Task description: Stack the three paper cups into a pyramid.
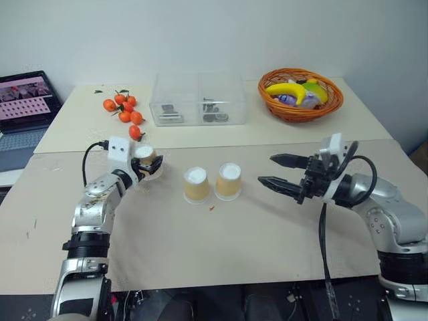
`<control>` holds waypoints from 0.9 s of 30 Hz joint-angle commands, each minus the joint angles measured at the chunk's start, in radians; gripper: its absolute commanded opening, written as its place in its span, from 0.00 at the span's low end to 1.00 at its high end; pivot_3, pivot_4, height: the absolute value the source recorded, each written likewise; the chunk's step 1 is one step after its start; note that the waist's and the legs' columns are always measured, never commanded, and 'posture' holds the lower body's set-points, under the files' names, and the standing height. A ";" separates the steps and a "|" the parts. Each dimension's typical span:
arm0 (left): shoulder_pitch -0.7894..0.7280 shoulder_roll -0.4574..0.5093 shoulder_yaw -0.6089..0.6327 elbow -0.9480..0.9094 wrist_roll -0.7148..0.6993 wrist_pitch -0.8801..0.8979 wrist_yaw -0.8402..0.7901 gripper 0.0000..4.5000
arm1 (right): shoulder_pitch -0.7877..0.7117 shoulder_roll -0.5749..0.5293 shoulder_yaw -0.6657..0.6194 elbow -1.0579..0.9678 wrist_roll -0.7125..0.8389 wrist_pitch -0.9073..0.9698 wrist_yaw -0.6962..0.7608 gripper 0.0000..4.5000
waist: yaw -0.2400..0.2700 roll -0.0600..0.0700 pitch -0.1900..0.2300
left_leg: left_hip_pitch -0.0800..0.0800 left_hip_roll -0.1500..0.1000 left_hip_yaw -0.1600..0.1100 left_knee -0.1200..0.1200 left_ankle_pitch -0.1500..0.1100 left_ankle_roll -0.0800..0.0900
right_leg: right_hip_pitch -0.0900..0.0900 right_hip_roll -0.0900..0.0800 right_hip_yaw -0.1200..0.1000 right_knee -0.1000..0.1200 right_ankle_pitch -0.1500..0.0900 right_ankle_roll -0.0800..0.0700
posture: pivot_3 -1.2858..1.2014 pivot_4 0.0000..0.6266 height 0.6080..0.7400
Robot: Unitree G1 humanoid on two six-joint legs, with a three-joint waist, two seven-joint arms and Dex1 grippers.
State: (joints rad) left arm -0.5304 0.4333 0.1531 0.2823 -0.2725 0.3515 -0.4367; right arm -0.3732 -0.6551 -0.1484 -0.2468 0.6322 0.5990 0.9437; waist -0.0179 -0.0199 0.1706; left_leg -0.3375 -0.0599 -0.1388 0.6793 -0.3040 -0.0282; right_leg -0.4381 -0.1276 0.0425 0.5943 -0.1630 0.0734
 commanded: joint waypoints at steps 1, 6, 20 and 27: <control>-0.008 0.019 -0.019 -0.029 0.029 -0.023 -0.022 0.57 | 0.001 -0.010 -0.035 -0.036 0.022 -0.008 -0.012 1.00 | 0.001 0.000 0.000 | 0.000 0.000 0.000 0.000 0.000 0.000 | 0.000 0.000 0.000 0.000 0.000 0.000 | 0.52 0.24 0.91; -0.048 0.031 -0.050 -0.074 0.038 -0.022 -0.069 0.57 | 0.003 -0.004 -0.024 -0.031 0.020 -0.015 -0.016 1.00 | 0.002 0.000 0.000 | 0.000 0.000 0.000 0.000 0.000 0.000 | 0.000 0.000 0.000 0.000 0.000 0.000 | 0.52 0.24 0.91; -0.430 0.069 -0.066 -0.130 -0.291 0.315 -0.493 0.57 | 0.019 -0.002 -0.026 -0.033 0.019 -0.017 -0.030 1.00 | -0.019 -0.003 0.002 | -0.003 -0.001 0.000 0.001 0.000 0.000 | -0.001 0.000 0.000 0.001 0.001 0.002 | 0.52 0.24 0.91; -0.366 0.156 -0.214 -0.180 -0.273 0.312 -0.751 0.57 | 0.069 -0.005 -0.053 -0.080 0.033 -0.013 -0.061 1.00 | -0.027 -0.003 0.002 | -0.003 -0.001 0.000 0.001 0.000 0.001 | -0.002 0.000 0.000 0.000 0.001 0.002 | 0.52 0.24 0.91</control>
State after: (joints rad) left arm -0.9127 0.5743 -0.0179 0.1278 -0.5825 0.7157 -1.1385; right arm -0.3073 -0.6519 -0.1624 -0.2768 0.6436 0.5983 0.8943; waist -0.0449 -0.0225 0.1723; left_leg -0.3403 -0.0606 -0.1384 0.6807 -0.3042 -0.0276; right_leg -0.4394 -0.1276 0.0426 0.5942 -0.1616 0.0758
